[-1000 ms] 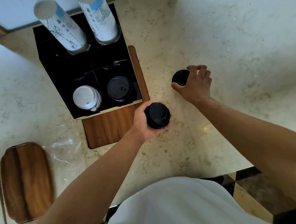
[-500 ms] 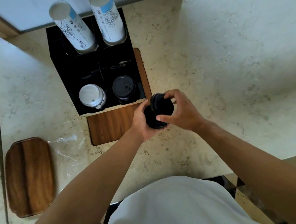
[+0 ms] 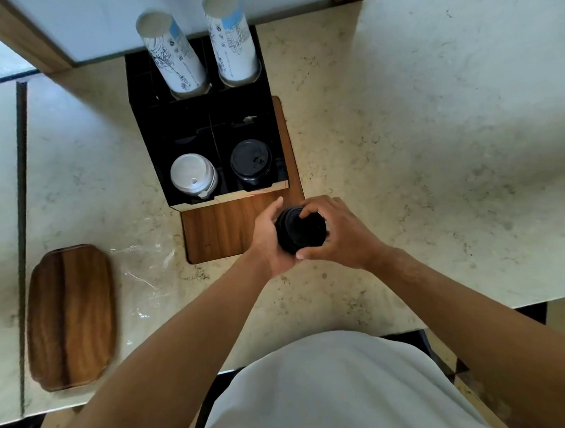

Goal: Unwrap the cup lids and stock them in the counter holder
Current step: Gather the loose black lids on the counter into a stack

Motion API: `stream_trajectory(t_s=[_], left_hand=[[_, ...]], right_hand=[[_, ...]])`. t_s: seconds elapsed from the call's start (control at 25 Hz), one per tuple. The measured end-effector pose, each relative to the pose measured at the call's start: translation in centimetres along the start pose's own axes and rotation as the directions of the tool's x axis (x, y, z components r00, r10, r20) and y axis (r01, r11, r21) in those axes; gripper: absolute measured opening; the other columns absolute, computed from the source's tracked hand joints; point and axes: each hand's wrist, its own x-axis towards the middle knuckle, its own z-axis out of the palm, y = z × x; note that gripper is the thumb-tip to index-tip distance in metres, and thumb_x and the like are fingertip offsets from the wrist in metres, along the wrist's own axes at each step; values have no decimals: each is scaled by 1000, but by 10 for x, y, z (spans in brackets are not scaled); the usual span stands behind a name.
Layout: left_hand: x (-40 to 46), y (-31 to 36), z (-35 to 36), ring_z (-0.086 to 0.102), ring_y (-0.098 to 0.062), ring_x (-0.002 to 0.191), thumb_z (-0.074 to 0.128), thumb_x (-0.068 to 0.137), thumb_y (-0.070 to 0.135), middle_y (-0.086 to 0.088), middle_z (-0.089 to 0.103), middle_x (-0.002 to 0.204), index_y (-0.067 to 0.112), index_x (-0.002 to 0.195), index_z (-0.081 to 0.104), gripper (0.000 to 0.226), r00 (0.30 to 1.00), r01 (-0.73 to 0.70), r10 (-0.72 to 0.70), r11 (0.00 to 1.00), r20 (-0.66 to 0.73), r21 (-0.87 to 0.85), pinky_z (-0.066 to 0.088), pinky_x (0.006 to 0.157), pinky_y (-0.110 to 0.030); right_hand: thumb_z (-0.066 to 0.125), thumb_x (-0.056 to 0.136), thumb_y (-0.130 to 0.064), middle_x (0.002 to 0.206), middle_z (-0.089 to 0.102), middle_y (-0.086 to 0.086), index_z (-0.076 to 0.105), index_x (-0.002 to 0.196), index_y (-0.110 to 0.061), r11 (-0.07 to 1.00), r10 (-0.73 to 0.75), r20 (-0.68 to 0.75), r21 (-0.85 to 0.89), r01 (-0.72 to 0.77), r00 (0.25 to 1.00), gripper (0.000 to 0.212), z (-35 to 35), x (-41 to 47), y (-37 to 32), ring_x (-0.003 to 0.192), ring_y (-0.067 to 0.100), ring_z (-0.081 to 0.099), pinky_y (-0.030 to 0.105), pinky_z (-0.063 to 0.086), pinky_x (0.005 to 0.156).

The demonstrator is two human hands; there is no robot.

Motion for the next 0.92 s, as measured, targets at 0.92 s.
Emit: stream_trajectory(t_s=[0.92], left_hand=[[-35,0,-22,71,-39,109,60,89,65,-20,73,121,9,115,77,64,990,-101,100,995,95,3,60,85,-46]], right_hand=[[82,70,-62,141,57,-4,40,150,-27,998,20,4,63,-20,1000,96,23,-4,-23,128,14,53,34,47,107]])
